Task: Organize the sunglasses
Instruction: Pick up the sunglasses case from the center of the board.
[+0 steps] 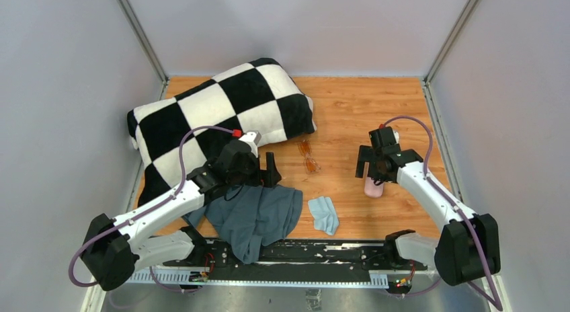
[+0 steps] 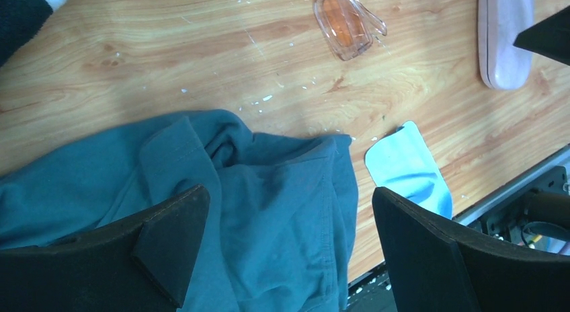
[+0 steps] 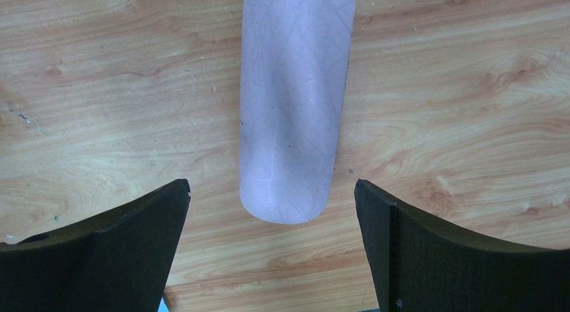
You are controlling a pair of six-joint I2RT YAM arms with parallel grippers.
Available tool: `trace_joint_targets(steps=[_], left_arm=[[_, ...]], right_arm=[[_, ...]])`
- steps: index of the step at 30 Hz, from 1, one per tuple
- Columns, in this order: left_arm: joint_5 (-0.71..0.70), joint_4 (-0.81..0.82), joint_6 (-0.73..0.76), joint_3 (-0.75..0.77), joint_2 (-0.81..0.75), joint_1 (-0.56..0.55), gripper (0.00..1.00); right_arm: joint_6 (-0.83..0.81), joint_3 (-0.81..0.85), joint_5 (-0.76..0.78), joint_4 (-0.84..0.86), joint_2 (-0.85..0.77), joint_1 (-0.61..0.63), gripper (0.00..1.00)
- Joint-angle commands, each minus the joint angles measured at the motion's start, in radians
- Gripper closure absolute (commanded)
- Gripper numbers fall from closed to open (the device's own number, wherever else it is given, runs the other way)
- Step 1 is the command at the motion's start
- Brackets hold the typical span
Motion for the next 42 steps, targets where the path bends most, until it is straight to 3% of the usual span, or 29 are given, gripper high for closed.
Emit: trace_joint_targets(steps=[1,8,14,23,27,29,33,35,42], left_arm=[[0.039,0.024,0.005,0.002,0.000,-0.007,0.00],[0.060,0.037,-0.007,-0.006,-0.003,-0.007,0.00],[0.047,0.052,-0.029,-0.016,0.005,-0.008,0.00],[-0.054,0.098,-0.045,-0.068,-0.047,-0.007,0.00],[-0.095,-0.013,-0.012,-0.009,-0.022,-0.007,0.00],[-0.148,-0.084,-0.023,0.027,-0.005,-0.007,0.00],[-0.157,-0.057,-0.044,0.005,-0.036,-0.007,0.00],[-0.138,-0.040,-0.052,-0.003,-0.043,-0.007,0.00],[0.028,0.051,-0.055,0.008,-0.039,-0.007,0.00]], right_arm=[[-0.047,-0.033,-0.027,0.063,0.039,-0.025,0.00],[-0.045,-0.048,-0.056,0.125,0.101,-0.077,0.07],[-0.053,-0.063,-0.081,0.165,0.158,-0.094,0.27],[-0.051,-0.059,-0.116,0.183,0.196,-0.105,0.24],[-0.044,-0.069,-0.143,0.196,0.202,-0.111,0.36],[-0.043,-0.073,-0.162,0.205,0.203,-0.115,0.37],[-0.035,-0.084,-0.185,0.214,0.194,-0.116,0.37],[-0.029,-0.094,-0.203,0.222,0.175,-0.118,0.42],[-0.007,-0.170,-0.514,0.363,0.008,-0.125,0.46]])
